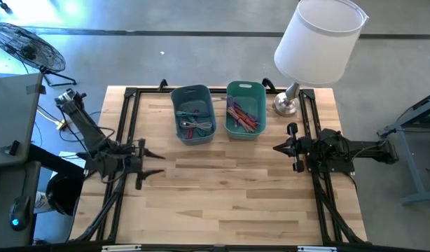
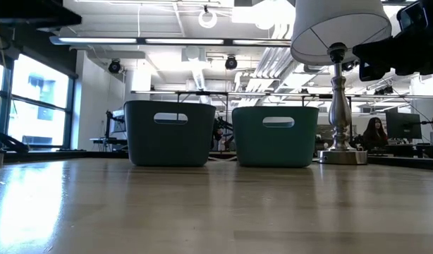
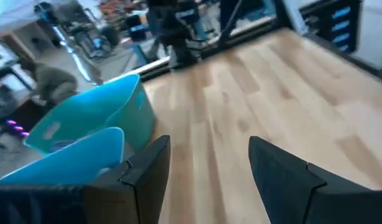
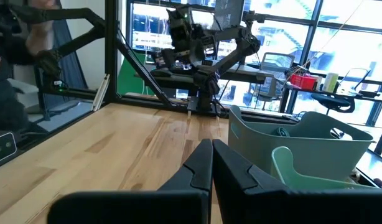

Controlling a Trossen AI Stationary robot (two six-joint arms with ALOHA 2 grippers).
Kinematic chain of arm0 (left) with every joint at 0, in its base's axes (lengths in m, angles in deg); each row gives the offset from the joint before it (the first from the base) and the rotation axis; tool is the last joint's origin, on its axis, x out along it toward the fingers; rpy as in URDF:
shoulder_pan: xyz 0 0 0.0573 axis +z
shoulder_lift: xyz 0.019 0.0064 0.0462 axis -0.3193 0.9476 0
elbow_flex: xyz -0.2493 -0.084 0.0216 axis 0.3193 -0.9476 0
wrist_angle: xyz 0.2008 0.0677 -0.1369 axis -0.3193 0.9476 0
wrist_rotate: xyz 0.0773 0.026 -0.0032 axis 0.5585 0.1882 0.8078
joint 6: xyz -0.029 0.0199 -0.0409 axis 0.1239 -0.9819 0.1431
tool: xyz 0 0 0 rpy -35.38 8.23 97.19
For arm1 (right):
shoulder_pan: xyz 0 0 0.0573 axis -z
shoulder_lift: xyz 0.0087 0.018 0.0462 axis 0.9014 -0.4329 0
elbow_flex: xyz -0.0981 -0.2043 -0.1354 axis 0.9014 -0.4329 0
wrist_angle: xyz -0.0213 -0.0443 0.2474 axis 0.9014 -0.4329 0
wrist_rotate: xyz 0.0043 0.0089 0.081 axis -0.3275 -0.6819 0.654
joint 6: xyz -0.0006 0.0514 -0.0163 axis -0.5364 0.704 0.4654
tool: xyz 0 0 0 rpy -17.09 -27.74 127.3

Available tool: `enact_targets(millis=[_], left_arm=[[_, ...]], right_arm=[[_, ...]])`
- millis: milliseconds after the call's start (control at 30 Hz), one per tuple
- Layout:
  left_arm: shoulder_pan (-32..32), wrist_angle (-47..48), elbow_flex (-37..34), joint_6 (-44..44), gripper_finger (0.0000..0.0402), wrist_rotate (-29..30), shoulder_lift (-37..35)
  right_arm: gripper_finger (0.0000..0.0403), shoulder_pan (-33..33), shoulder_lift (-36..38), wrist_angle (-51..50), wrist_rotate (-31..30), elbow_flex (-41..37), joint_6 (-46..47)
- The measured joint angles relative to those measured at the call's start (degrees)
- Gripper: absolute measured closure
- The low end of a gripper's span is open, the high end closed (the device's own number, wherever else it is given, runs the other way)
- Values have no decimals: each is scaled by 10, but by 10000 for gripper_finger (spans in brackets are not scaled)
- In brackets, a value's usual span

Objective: Pick & Place USB Port
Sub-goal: Return To Home Position

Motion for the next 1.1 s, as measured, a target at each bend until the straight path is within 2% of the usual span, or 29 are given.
enact_targets(millis=[67,167,300,400,533,633,733,833,1000,1100], left_arm=[[0,-42,-23,-19,191,-1,13],[0,-118,-55,-49,191,-39,20],[0,-246,-106,-137,191,-87,21],[6,-364,-155,-202,191,-170,-2],[53,-447,-213,-256,191,-338,-53],[113,-417,-208,-244,191,-439,-93],[182,-375,-208,-247,191,-498,-140],[250,-325,-208,-236,191,-513,-200],[332,-187,-208,-210,191,-522,-318],[359,-141,-209,-207,191,-523,-316]], right_arm=[[402,0,0,-1,0,0,0],[402,0,0,-2,0,0,0],[402,0,0,-2,0,0,0],[402,0,0,-2,0,0,0],[402,0,0,-2,0,0,0],[402,0,0,-3,0,0,0],[402,0,-1,-3,0,0,0],[402,0,-3,-3,0,0,0],[402,0,-3,-4,0,0,0],[402,0,-3,-4,0,0,0]])
